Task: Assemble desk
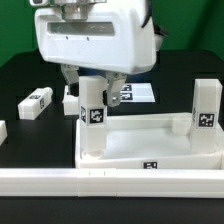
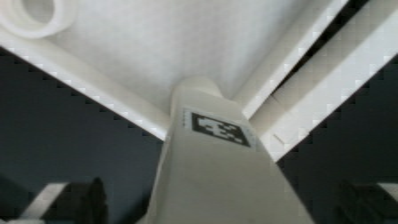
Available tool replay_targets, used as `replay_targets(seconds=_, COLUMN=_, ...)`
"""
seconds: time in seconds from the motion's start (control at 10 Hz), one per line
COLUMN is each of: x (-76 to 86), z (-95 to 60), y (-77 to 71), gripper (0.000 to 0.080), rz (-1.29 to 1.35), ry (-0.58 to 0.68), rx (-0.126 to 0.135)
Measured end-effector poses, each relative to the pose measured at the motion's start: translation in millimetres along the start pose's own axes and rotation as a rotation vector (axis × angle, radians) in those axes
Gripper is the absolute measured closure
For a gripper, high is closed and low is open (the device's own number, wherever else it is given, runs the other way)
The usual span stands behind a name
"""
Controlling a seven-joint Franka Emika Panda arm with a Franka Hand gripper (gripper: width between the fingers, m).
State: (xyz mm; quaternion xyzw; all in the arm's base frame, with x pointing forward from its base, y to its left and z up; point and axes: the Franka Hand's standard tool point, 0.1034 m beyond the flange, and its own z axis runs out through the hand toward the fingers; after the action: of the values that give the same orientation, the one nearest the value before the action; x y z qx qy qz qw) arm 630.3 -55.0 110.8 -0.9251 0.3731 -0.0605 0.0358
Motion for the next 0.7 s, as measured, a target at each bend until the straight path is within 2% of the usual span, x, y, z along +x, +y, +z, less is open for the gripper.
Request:
replay_targets(seconds=0.4, x=-2.6, z=1.6, y=-1.8, gripper=0.015, rz=-0.378, ry=0.0, rx=-0.004)
replay_targets(seconds=0.6, x=-2.2, z=0.9, y=-1.7, gripper=0.015, rz=-0.57, ry=0.004, rx=-0.019)
replay_targets(seconds=0.7, x=-1.9, z=0.0, y=-2.2, gripper=0.015, rz=-0.617, ry=0.004, rx=-0.018)
